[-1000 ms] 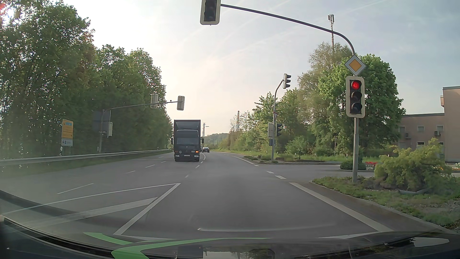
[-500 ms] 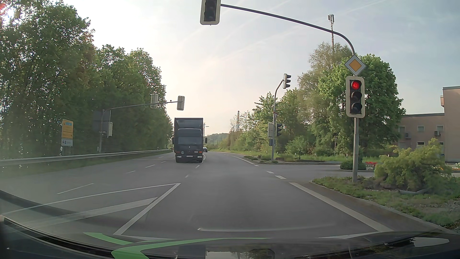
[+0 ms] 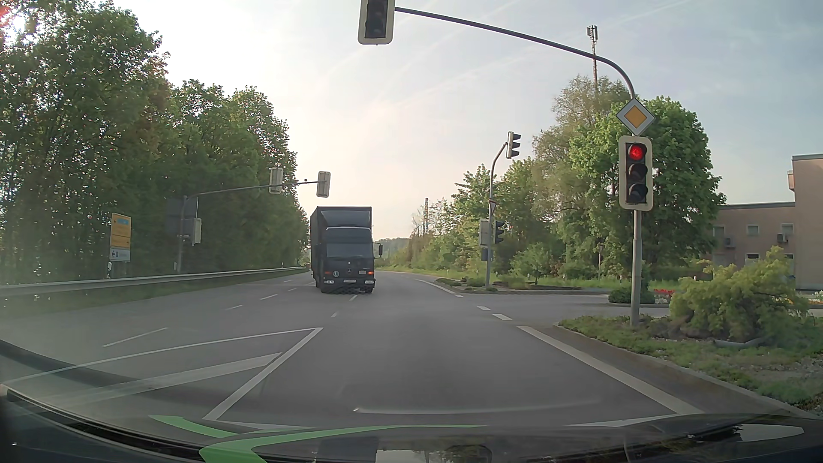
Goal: Follow the waypoints while adhering to traffic rules and regulations
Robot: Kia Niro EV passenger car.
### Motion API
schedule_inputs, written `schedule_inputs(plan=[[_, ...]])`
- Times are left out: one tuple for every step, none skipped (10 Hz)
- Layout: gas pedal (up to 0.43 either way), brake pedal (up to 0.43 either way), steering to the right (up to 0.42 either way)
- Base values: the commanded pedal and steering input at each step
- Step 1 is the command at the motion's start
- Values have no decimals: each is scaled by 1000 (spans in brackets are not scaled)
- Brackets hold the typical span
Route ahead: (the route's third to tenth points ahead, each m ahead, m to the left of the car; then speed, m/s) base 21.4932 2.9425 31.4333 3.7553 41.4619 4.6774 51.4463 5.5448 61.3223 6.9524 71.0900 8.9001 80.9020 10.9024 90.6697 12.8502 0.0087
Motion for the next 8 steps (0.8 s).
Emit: schedule_inputs(plan=[[0, 238, 1], [0, 238, 1], [0, 238, 1], [0, 238, 2], [0, 238, 2], [0, 238, 2], [0, 238, 2], [0, 238, 2]])
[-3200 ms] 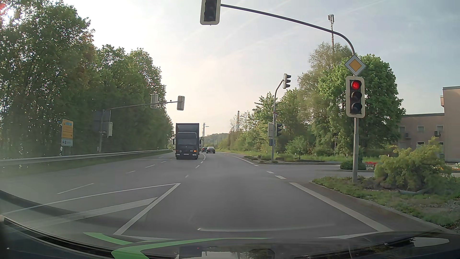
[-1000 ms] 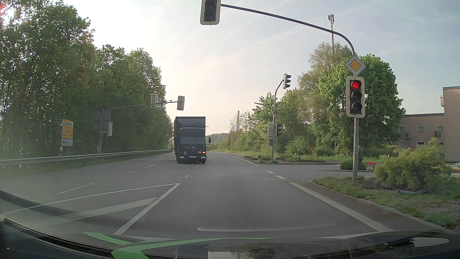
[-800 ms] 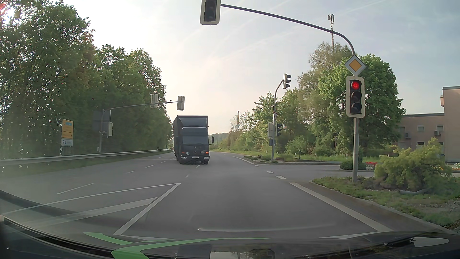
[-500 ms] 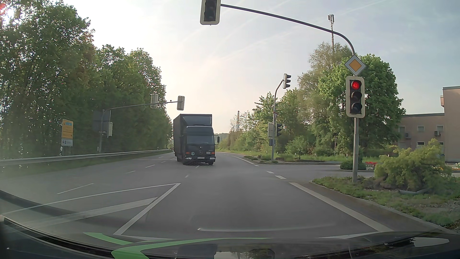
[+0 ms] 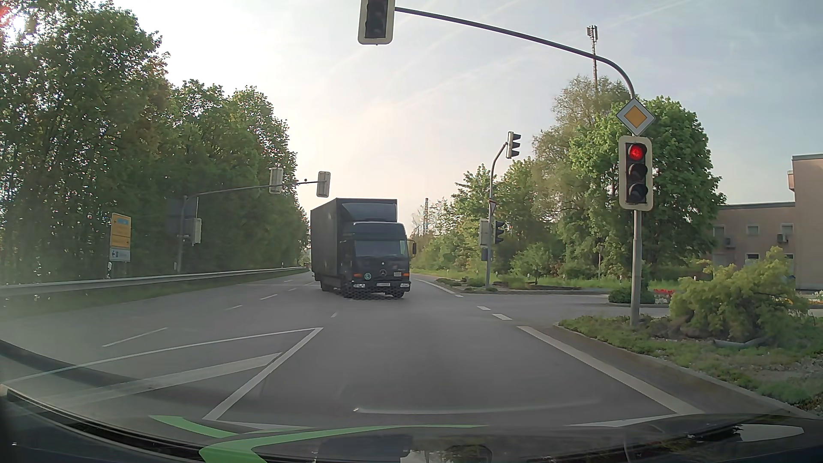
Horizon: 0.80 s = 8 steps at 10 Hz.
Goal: Follow the waypoints while adhering to traffic rules and regulations
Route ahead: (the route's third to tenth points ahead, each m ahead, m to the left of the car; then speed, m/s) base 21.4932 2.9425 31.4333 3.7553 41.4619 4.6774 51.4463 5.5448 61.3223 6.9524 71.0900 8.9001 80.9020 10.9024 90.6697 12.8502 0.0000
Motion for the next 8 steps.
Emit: schedule_inputs(plan=[[0, 238, 2], [0, 238, 2], [0, 238, 2], [0, 238, 2], [0, 238, 2], [0, 238, 2], [0, 244, 2], [0, 244, 2]])
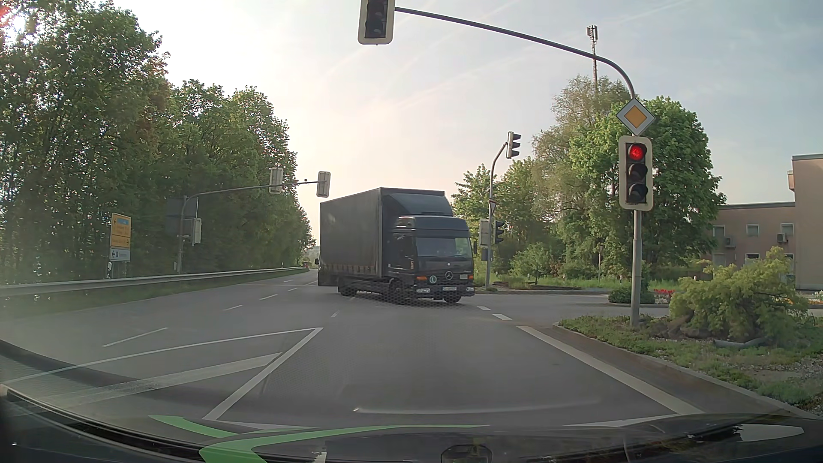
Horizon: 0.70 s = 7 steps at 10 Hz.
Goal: Follow the waypoints while adhering to traffic rules and regulations
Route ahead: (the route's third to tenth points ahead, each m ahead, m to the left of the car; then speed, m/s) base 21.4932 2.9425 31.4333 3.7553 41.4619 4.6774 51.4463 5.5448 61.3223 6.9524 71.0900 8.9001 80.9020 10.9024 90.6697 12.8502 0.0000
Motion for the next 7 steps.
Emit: schedule_inputs(plan=[[0, 244, 2], [0, 244, 2], [0, 238, 2], [0, 238, 2], [0, 244, 2], [0, 244, 2], [0, 244, 2]])
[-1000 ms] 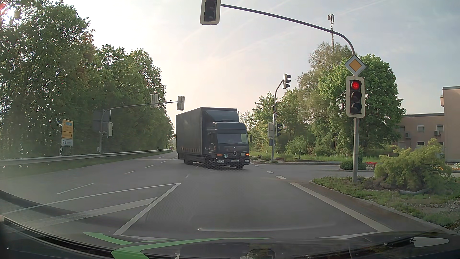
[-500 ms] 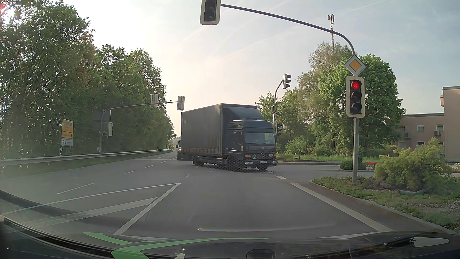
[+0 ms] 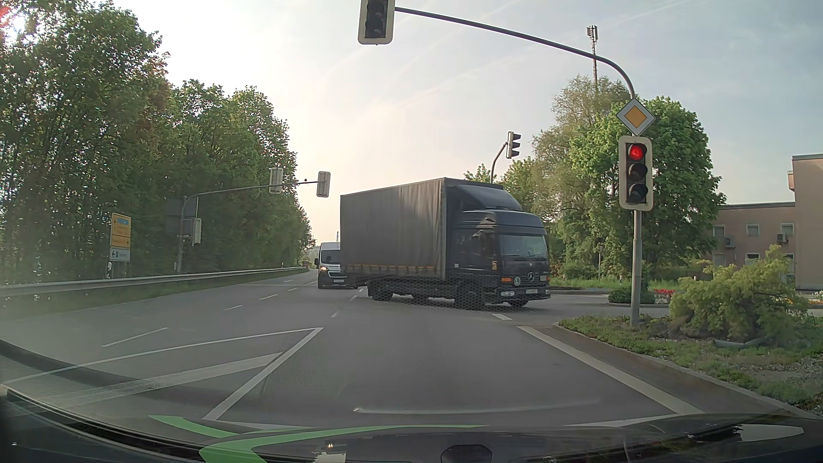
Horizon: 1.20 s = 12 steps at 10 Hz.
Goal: Follow the waypoints while adhering to traffic rules and regulations
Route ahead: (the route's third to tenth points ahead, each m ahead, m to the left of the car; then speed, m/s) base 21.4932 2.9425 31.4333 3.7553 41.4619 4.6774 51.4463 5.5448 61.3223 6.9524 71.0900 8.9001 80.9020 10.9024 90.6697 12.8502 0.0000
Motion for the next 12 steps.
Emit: schedule_inputs(plan=[[0, 244, 2], [0, 244, 2], [0, 244, 2], [0, 244, 2], [0, 244, 2], [0, 244, 2], [0, 244, 2], [0, 244, 2], [0, 244, 2], [0, 244, 2], [0, 244, 2], [0, 244, 2]])
